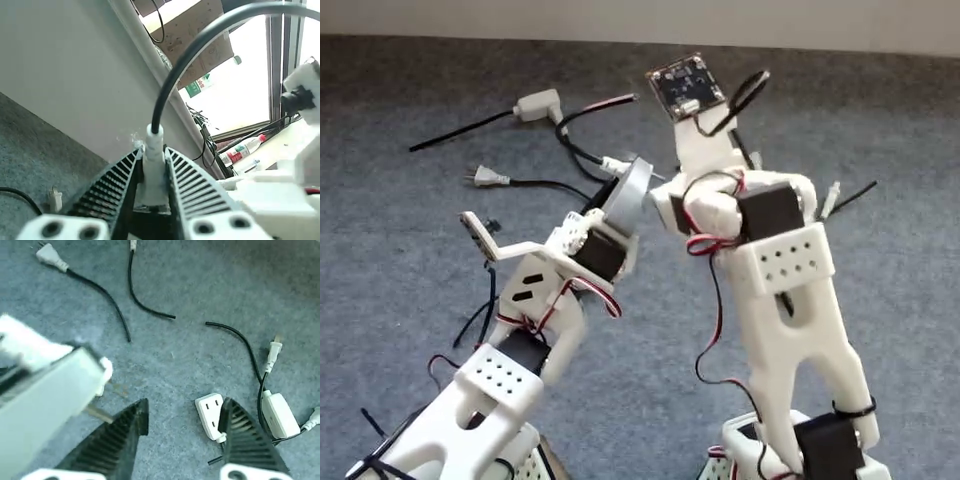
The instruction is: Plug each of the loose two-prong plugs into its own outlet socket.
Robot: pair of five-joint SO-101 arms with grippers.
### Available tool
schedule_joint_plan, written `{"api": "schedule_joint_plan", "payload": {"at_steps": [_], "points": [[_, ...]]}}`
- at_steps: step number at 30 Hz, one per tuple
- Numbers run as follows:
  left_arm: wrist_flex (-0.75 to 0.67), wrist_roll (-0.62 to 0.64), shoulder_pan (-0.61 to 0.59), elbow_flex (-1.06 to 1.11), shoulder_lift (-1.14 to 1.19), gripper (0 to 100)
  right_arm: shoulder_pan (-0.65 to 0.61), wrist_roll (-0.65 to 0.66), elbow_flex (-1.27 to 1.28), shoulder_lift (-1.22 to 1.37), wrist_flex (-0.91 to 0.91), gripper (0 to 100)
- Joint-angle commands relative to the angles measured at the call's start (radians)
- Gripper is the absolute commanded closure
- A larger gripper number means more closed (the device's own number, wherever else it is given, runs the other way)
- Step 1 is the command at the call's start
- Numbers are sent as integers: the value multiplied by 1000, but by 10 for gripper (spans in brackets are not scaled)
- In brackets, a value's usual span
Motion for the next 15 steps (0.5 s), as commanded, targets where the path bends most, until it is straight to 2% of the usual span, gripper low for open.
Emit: {"api": "schedule_joint_plan", "payload": {"at_steps": [1, 9, 15], "points": [[-18, 5, 54, -13, -21, 993, 82, -71, -38, 48, -111, 772], [-14, 5, 71, -12, -21, 993, 171, -91, -38, 101, -223, 772], [-23, 3, 12, -33, -21, 993, 170, -84, -41, 99, -96, 772]]}}
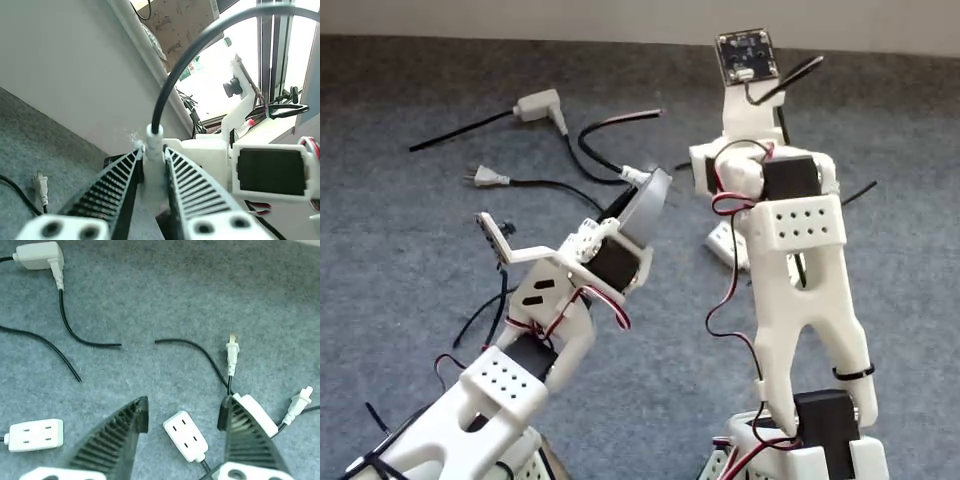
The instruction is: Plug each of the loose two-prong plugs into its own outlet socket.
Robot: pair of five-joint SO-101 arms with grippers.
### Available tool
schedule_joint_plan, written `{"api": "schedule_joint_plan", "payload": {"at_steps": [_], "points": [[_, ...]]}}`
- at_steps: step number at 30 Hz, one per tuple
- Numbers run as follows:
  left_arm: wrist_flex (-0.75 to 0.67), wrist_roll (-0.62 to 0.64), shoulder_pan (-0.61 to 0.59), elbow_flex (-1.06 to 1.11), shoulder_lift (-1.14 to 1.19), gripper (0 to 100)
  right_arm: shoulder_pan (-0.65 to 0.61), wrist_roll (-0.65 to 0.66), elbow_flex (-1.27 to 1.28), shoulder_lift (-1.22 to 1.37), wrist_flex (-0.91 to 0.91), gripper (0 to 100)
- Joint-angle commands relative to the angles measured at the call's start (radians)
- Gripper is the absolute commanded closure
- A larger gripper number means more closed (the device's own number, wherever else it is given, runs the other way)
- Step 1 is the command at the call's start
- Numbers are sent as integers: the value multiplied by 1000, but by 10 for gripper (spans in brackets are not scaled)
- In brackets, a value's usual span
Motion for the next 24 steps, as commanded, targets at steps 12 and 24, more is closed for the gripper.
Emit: {"api": "schedule_joint_plan", "payload": {"at_steps": [12, 24], "points": [[-91, 0, -102, -73, -19, 993, -151, -18, -47, -38, 268, 772], [-81, 276, -116, -67, -15, 992, -185, -272, -1, -205, 68, 772]]}}
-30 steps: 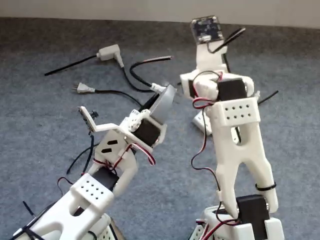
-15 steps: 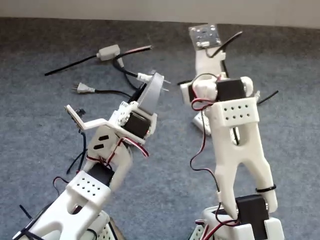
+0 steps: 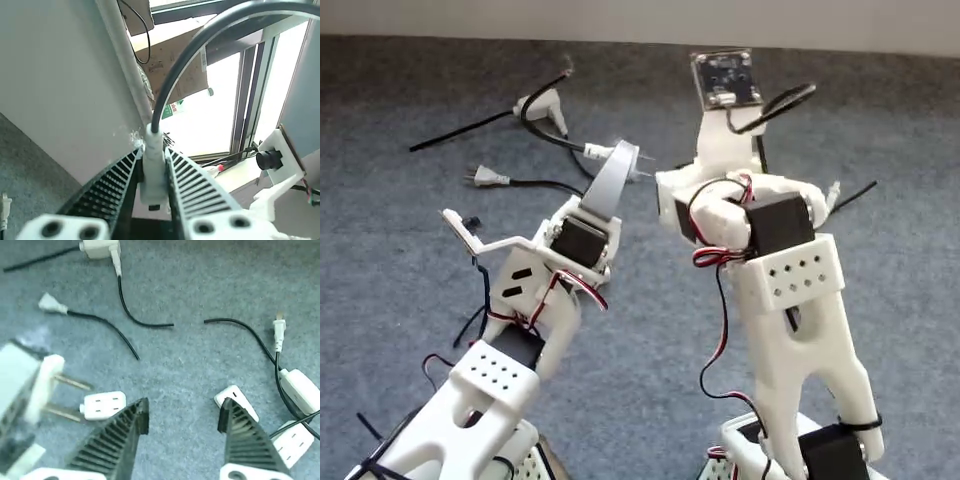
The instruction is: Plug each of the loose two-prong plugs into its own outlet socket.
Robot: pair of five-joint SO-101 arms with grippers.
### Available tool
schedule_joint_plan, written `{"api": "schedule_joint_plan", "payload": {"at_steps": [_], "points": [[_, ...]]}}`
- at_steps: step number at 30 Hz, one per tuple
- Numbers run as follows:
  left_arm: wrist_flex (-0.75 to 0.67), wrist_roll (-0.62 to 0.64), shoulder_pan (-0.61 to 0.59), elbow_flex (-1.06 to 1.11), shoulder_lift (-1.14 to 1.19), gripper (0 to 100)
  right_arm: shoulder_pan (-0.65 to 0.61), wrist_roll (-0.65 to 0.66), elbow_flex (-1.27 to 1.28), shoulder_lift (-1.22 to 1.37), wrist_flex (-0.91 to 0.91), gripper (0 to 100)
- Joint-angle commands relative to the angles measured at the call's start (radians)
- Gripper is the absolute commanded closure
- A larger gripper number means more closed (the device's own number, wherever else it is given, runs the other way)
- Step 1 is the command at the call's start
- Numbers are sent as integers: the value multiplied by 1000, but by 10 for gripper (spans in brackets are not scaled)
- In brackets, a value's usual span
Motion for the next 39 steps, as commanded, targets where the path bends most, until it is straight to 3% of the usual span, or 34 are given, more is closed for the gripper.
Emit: {"api": "schedule_joint_plan", "payload": {"at_steps": [1, 5, 22, 31, 35, 39], "points": [[-6, 20, 4, -41, -15, 992, -5, -31, 16, -8, -101, 772], [94, 25, -8, -50, -16, 992, 15, -32, 48, 35, -154, 772], [98, 17, 142, -8, -19, 992, 76, -31, 47, 58, -255, 772], [97, 23, -119, -101, -19, 992, 157, -28, 21, 4, -122, 772], [97, 25, -145, -117, -19, 992, 70, -28, 18, -44, -44, 772], [101, 20, -88, -107, -19, 992, -73, -26, 21, -70, -41, 807]]}}
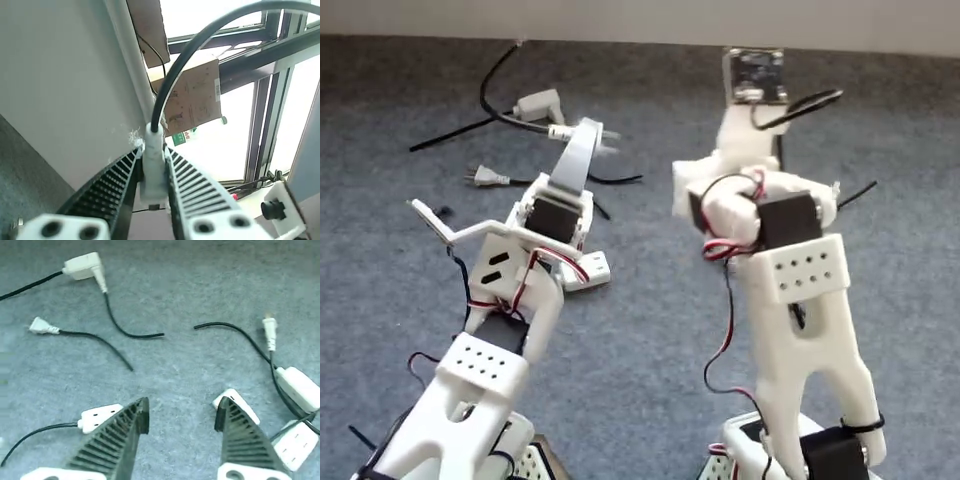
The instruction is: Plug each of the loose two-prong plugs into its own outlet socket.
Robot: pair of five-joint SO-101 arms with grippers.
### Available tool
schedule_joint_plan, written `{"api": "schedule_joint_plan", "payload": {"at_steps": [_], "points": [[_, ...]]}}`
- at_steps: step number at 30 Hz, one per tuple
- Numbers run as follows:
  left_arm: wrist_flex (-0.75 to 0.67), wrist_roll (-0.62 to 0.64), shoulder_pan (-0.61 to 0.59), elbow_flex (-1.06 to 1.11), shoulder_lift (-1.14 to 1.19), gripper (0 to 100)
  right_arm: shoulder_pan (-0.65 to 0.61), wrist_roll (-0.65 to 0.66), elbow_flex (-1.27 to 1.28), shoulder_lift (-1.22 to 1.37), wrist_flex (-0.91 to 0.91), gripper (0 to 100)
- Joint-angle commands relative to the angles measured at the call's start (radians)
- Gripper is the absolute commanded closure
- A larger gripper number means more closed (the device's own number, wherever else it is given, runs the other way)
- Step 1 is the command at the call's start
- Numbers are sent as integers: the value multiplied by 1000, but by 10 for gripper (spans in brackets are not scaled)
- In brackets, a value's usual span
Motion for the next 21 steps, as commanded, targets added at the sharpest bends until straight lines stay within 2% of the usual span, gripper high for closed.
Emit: {"api": "schedule_joint_plan", "payload": {"at_steps": [1, 5, 11, 15, 21], "points": [[0, 2, 42, -35, -19, 992, -117, 12, -39, -50, 5, 811], [-5, 2, 54, -7, -21, 992, -134, 140, -41, -44, 5, 814], [-2, 2, 88, 8, -22, 993, -124, 253, -41, -41, -1, 814], [-5, 2, 145, 31, -27, 993, -94, 279, -33, -41, -73, 814], [2, 0, 185, 85, -159, 993, -96, 281, -38, -41, -85, 814]]}}
